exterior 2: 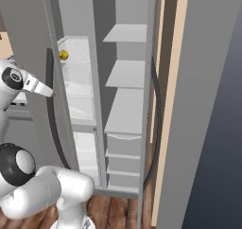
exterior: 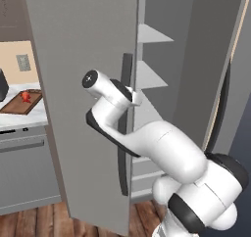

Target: Retrieve a lemon from the fridge and place it on the cutting board with the fish.

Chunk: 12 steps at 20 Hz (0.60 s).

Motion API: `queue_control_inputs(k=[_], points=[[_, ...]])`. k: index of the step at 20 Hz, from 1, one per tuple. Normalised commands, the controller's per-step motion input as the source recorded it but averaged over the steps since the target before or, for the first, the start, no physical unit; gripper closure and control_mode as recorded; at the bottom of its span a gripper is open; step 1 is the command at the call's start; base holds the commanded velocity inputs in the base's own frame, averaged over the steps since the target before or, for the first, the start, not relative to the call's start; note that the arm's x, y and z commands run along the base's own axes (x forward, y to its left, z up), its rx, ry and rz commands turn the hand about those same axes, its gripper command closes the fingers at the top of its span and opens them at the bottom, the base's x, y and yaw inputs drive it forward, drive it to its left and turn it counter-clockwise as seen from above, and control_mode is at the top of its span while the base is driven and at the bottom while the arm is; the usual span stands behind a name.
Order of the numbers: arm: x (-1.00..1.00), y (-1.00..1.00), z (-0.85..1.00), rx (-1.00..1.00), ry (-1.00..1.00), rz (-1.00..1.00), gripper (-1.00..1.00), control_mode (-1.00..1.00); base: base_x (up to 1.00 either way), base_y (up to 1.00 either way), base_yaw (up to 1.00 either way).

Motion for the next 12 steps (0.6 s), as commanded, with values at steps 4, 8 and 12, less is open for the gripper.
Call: queue_control_inputs(k=[4, 8, 12], points=[[-0.81, 0.44, -0.12, 0.03, 0.00, 0.00, 1.00, -1.00, 0.00, 0.00, 0.00], [-0.66, 0.46, -0.18, 0.00, 0.00, 0.00, 1.00, -1.00, 0.00, 0.00, 0.00], [-0.17, 0.38, -0.06, 0.00, 0.00, 0.00, 1.00, -1.00, 0.00, 0.00, 0.00]])
